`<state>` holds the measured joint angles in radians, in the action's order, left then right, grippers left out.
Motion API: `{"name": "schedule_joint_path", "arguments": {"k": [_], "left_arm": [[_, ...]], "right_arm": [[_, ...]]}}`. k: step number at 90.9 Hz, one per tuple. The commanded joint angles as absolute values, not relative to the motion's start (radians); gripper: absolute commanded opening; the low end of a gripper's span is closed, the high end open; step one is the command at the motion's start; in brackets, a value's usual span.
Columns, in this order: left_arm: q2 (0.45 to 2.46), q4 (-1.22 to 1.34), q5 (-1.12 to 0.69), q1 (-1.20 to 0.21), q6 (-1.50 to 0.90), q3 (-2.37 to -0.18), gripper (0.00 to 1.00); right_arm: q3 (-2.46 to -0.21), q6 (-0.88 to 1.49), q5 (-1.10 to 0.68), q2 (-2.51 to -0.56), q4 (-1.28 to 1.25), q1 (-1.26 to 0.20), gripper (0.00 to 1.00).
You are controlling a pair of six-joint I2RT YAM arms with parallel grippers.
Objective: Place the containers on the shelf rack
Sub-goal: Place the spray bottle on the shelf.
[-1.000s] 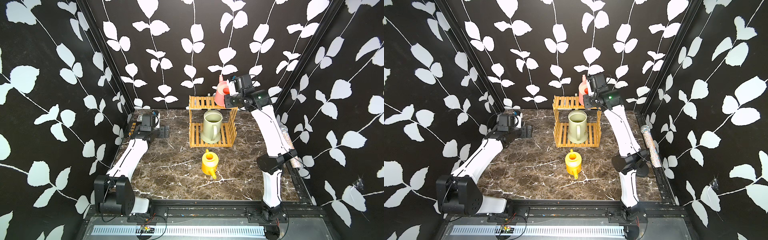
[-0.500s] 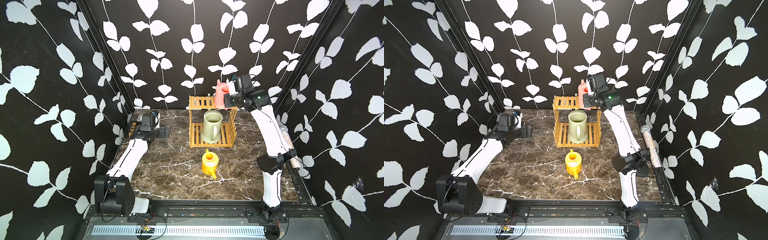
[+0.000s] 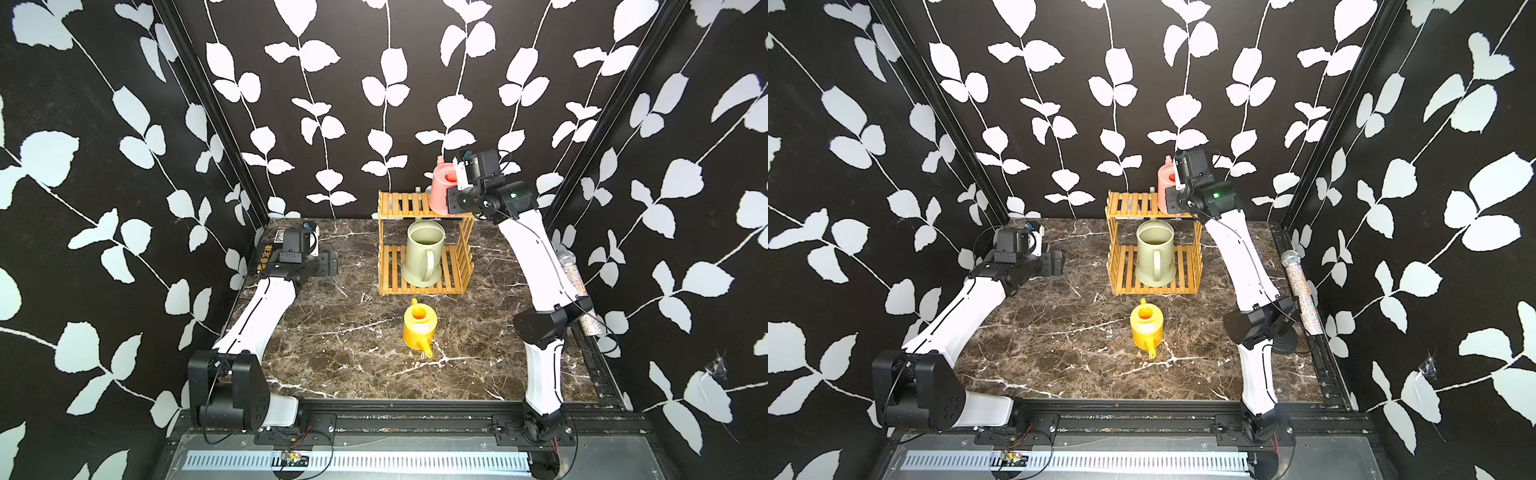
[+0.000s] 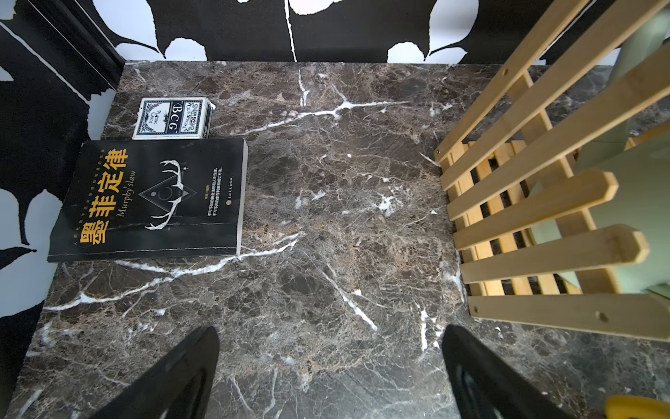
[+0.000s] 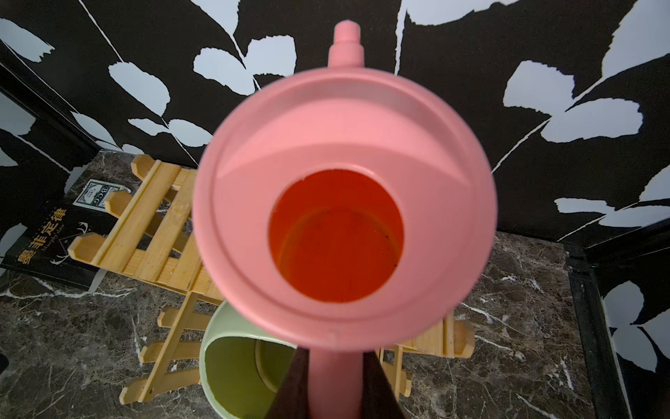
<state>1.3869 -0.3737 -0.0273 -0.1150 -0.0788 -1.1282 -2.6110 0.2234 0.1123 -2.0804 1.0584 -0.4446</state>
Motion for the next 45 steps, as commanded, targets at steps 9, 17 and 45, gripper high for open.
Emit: {"name": "schedule_joint_path", "arguments": {"k": [9,17,45], "left_arm": [[1.348,-0.359,-0.028,-0.107,-0.080,-1.112,0.98],[1.349,-0.358,-0.028,-0.107,-0.082,-1.111,0.98],[1.348,-0.359,-0.029,-0.107,-0.081,-1.111,0.98]], "right_arm": [[-2.609,0.241,0.123,-2.071,1.031,-0.443,0.18],[-2.609,0.242,0.122,-2.065,1.031,-0.445,0.19],[-2.615,0.253,0.107,-2.026,1.014,-0.447,0.37]]}}
